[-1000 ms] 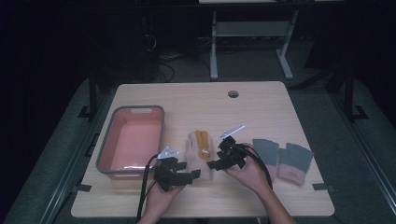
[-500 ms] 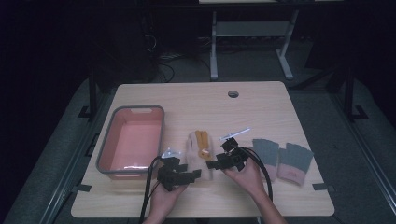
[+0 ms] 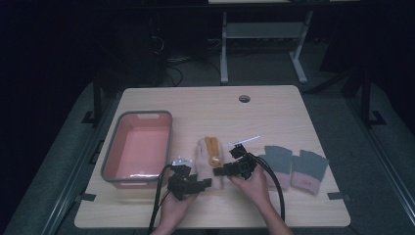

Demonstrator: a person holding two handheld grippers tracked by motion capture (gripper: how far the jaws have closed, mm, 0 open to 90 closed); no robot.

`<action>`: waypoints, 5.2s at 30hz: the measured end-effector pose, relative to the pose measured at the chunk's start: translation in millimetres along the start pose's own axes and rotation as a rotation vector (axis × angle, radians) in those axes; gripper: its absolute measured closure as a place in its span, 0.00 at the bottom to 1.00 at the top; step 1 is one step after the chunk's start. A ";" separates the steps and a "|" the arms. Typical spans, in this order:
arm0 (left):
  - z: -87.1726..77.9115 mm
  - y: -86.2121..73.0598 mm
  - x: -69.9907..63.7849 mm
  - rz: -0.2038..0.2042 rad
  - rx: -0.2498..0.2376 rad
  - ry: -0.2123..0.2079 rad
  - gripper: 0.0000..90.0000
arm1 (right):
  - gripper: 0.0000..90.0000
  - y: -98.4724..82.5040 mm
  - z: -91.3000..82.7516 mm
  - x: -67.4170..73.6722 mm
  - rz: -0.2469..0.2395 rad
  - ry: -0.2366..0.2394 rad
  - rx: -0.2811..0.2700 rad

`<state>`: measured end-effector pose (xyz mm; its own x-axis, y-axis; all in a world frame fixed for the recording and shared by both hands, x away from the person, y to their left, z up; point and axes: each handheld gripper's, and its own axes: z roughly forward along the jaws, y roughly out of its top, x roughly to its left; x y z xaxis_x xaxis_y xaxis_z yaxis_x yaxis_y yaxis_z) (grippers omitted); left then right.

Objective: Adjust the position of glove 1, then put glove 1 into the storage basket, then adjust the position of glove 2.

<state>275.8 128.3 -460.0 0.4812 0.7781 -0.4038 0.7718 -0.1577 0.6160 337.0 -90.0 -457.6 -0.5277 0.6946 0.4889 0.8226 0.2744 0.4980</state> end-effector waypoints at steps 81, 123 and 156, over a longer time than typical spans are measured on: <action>-27.4 39.0 -1.7 -0.021 -0.074 -0.184 0.74 | 0.90 8.5 -41.6 10.4 0.096 0.187 -0.142; -79.5 87.5 15.6 -0.014 -0.135 -0.226 0.74 | 0.90 68.5 -63.5 47.8 0.038 0.227 -0.186; -101.3 97.9 25.7 -0.033 -0.152 -0.225 0.74 | 0.90 92.3 -62.7 65.1 -0.002 0.236 -0.173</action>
<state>321.7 194.4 -341.5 0.5502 0.6237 -0.5552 0.7254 -0.0277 0.6878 365.3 -61.2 -334.9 -0.5805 0.5149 0.6308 0.7839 0.1436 0.6041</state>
